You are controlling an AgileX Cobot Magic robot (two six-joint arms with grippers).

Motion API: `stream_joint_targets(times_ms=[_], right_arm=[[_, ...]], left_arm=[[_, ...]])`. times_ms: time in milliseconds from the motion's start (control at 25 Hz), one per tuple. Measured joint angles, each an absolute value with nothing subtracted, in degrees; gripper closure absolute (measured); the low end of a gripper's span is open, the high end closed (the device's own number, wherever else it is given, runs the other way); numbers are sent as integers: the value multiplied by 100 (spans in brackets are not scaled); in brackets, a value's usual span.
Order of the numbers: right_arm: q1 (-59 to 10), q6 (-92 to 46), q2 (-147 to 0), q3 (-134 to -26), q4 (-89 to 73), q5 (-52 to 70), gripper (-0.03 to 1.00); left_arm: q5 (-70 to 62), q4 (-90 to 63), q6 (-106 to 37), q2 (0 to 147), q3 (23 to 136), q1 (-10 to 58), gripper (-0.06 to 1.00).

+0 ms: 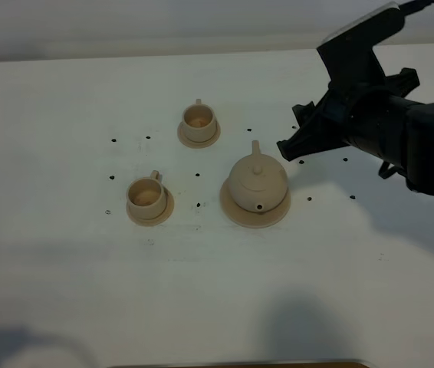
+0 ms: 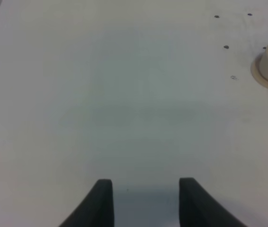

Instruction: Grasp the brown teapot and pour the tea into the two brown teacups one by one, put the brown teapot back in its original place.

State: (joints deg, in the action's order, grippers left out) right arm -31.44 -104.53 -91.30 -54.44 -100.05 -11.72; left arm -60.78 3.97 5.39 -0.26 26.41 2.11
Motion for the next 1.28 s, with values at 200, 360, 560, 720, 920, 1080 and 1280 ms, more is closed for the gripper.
stream_joint_targets(times_ms=[200, 360, 560, 720, 920, 1080, 1280], right_arm=[[-3144, -10482, -9303, -5568, -10010, -1172, 47], [-3144, -10215, -9421, -5568, -10010, -1132, 47], [-3144, -9084, -9427, -5568, -9455, -989, 47], [-3144, -7983, -9427, -5568, -8576, -877, 47], [-3099, -6461, -9525, -5568, -7144, -631, 47], [-2856, -5180, -9834, -5573, -5980, -399, 47], [-2644, -4274, -10135, -5956, -4860, 57, 47]], left_arm=[[-6078, 397, 539, -26, 2641, 211, 63], [-6078, 397, 539, -26, 2641, 211, 63], [-6078, 397, 539, -26, 2641, 211, 63], [-6078, 397, 539, -26, 2641, 211, 63], [-6078, 397, 539, -26, 2641, 211, 63], [-6078, 397, 539, -26, 2641, 211, 63], [-6078, 397, 539, -26, 2641, 211, 63]])
